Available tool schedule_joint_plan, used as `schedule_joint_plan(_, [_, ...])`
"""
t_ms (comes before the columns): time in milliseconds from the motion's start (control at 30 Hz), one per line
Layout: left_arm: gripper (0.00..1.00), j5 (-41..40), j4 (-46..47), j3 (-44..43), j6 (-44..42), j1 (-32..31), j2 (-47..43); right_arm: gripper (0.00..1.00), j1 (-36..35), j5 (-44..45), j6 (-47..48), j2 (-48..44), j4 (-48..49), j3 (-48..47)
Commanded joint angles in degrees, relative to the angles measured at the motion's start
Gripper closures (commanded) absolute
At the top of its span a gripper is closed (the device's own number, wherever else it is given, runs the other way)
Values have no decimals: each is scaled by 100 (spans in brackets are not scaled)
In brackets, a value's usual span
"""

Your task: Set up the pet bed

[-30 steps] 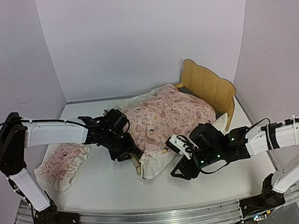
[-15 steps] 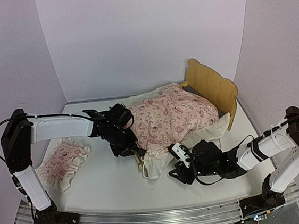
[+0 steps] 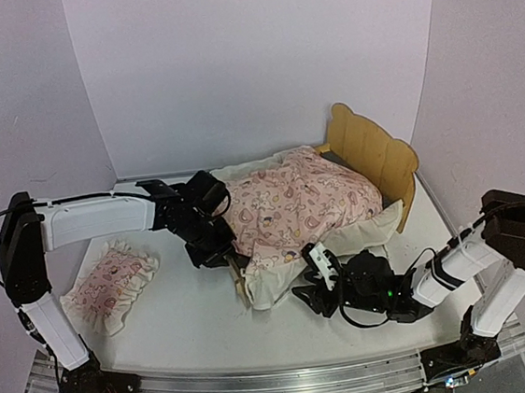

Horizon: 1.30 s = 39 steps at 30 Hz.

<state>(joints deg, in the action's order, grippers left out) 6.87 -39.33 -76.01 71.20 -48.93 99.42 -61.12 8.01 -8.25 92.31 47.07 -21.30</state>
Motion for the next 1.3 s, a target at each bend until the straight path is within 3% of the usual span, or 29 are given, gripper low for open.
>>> schedule_joint_plan(0, [100,50,1138,-909,-222,36,-898,49,-167,206,220,184,509,-239])
schedule_joint_plan(133, [100,70,1143,-1143,-265,52,-889,47,-342,532,417,384,743,-329])
schedule_joint_plan(400, [100,60,1160,-1325,-335,67,-964,43,-428,842,411,1662,1592,-980])
schedule_joint_plan(600, [100,134,1165,-1374,-348,67,-927,58,-467,1079,174,2429,2562,-1256])
schedule_joint_plan(700, [100,120,1165,-1373,-362,74,-938,59,-545,1220,322,2682,2820,-1353])
schedule_joint_plan(867, [100,131,1165,-1437,-328,103,-931,48,-625,1261,604,3199,3175,-1717])
schedule_joint_plan(933, [100,162,1172,-1451,-317,103,-908,47,-655,1341,653,3297,3206,-1864])
schedule_joint_plan(1067, [100,230,1179,-1439,-291,103,-873,59,-673,2073,619,3504,3183,-2155])
schedule_joint_plan(1167, [100,211,1173,-1404,-284,103,-917,64,-673,1988,779,3677,3244,-2393])
schedule_joint_plan(1267, [100,149,1173,-1342,-297,109,-986,80,-673,1966,777,3796,3261,-2492])
